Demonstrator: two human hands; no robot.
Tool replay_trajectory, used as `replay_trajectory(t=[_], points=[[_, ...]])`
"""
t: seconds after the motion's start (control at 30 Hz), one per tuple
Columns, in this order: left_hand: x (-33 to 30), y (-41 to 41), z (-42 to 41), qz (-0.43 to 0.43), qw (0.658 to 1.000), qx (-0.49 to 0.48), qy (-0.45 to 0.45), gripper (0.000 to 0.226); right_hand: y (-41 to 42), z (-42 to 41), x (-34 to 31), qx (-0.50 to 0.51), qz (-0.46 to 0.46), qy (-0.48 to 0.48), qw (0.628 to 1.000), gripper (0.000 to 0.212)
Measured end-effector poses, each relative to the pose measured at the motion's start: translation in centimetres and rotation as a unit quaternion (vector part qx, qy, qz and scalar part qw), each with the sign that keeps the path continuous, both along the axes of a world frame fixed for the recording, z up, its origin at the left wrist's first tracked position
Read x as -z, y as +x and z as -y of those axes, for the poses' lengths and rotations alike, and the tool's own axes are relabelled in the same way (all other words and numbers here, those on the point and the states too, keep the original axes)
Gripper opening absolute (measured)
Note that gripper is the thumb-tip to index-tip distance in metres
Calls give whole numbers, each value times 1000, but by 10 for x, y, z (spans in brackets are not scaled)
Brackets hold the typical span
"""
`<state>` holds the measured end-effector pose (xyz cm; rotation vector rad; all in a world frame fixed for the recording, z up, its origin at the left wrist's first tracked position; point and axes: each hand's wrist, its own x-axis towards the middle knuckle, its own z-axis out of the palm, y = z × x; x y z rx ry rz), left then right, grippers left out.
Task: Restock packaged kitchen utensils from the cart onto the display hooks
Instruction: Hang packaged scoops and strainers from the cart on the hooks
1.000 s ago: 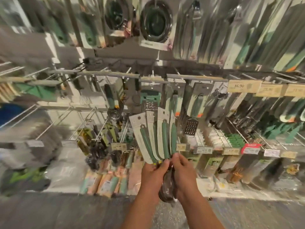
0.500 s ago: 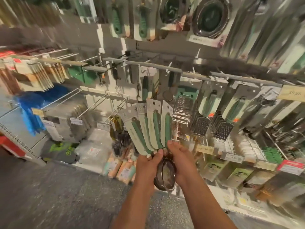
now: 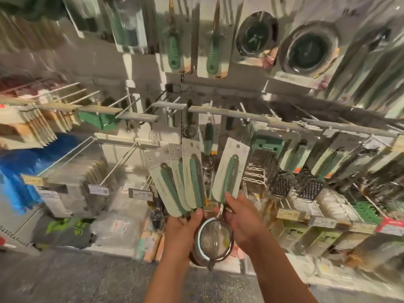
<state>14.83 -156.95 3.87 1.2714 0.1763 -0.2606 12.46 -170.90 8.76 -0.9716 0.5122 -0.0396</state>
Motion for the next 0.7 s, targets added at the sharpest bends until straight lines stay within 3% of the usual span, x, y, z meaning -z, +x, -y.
replay_trajectory(t=[0.17,0.3,0.7], points=[[-5,20,-24,23,999,14,24,40,11,-1,1,49,1,-179,983,22],[-12,24,-16,19,999,23,12,41,13,6,-6,72,4,-268,961,16],[-21,22,22,13,1000,26,4,39,40,49,-12,76,0,-309,948,25]])
